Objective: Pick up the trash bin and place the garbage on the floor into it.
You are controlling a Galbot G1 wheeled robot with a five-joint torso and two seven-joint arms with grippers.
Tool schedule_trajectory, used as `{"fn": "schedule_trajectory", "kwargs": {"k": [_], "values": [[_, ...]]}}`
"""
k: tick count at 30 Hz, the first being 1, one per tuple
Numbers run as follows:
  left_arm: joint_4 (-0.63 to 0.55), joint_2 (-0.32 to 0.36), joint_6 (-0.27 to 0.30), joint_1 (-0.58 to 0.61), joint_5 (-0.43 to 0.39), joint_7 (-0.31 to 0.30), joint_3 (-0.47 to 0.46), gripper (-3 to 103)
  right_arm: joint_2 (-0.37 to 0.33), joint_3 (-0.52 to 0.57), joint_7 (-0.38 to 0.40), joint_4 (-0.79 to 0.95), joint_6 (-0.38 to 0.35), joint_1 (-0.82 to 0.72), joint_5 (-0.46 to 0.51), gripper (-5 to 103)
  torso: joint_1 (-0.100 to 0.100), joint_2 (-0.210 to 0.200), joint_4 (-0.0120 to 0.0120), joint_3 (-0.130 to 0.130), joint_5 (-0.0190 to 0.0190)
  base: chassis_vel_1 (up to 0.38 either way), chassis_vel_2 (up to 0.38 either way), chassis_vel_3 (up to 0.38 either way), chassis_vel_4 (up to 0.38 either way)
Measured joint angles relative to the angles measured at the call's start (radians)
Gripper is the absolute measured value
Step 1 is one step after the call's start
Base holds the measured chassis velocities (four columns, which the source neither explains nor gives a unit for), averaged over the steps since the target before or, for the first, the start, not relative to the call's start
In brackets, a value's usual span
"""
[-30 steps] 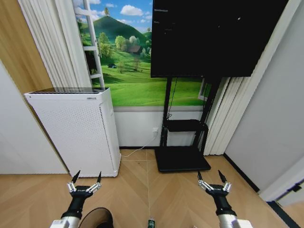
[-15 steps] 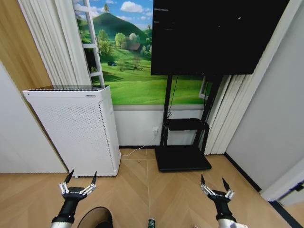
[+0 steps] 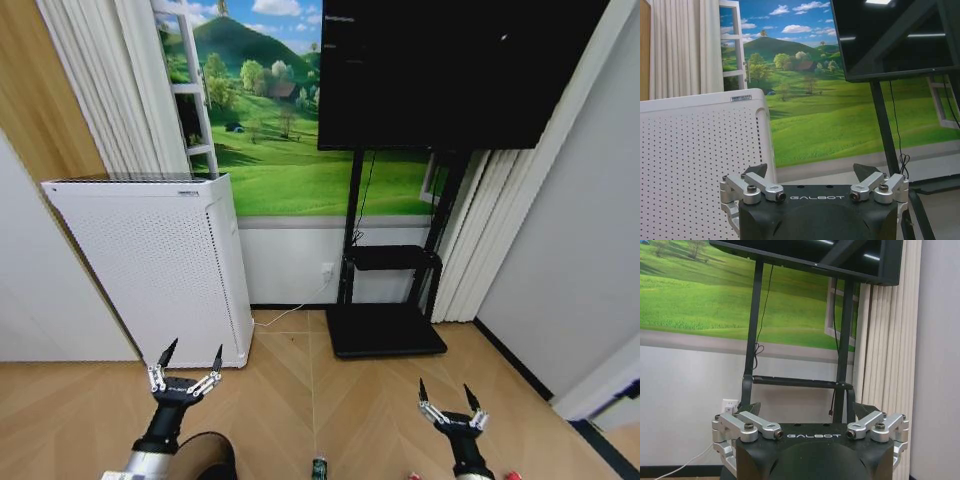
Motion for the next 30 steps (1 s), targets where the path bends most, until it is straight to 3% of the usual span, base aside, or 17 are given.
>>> {"fn": "schedule_trajectory", "kwargs": {"k": [4,7,18,30], "values": [[0.008,-0.005,0.0,0.0,0.006,0.001,0.007,93,-0.004,0.001,-0.012,0.002,0.0,-0.005,0.002,100,-0.007,-0.019,0.0,-0.011,0.0,0.0,0.0,0.0,0.0],[0.015,-0.005,-0.001,-0.001,0.006,0.001,0.008,98,-0.009,0.001,-0.026,0.006,0.0,-0.005,0.005,100,-0.013,-0.032,0.0,-0.019,0.0,0.0,0.0,0.0,0.0],[0.05,0.001,-0.016,0.008,-0.017,0.004,-0.022,96,-0.006,0.0,-0.055,0.011,-0.004,-0.005,0.002,100,-0.031,-0.078,0.0001,-0.047,0.0,0.0,0.0,0.0,0.0],[0.058,-0.002,-0.025,0.019,-0.028,-0.005,-0.028,96,-0.01,0.005,-0.006,0.012,-0.018,0.003,0.002,100,-0.048,-0.131,0.0001,-0.083,-0.0001,0.0,0.0,0.0,0.0]]}}
